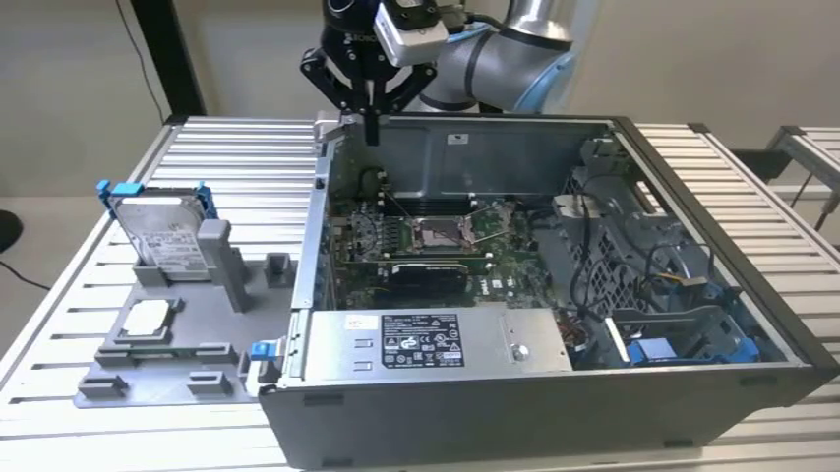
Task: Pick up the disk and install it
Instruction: 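Reach for the disk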
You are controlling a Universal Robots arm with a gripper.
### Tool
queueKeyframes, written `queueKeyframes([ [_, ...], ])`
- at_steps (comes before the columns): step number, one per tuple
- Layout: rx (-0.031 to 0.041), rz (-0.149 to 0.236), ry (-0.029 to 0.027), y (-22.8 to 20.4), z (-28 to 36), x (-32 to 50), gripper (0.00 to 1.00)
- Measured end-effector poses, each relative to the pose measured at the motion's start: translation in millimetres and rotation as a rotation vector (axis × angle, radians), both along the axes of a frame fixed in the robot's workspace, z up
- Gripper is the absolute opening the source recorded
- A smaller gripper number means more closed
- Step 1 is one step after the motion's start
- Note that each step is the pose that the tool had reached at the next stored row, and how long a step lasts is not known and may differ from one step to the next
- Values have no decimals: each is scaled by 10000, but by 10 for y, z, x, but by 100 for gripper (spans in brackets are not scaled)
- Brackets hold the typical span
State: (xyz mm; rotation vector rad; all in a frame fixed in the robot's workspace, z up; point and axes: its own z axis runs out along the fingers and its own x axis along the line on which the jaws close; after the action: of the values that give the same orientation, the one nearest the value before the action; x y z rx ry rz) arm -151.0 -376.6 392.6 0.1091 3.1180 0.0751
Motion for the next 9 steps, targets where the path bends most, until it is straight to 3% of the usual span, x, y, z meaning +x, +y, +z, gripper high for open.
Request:
queueKeyframes([
  [4, 0, 23, -3, 1, -1, -12, 0],
  [9, -1, 225, -3, 1, 0, -88, 0],
])
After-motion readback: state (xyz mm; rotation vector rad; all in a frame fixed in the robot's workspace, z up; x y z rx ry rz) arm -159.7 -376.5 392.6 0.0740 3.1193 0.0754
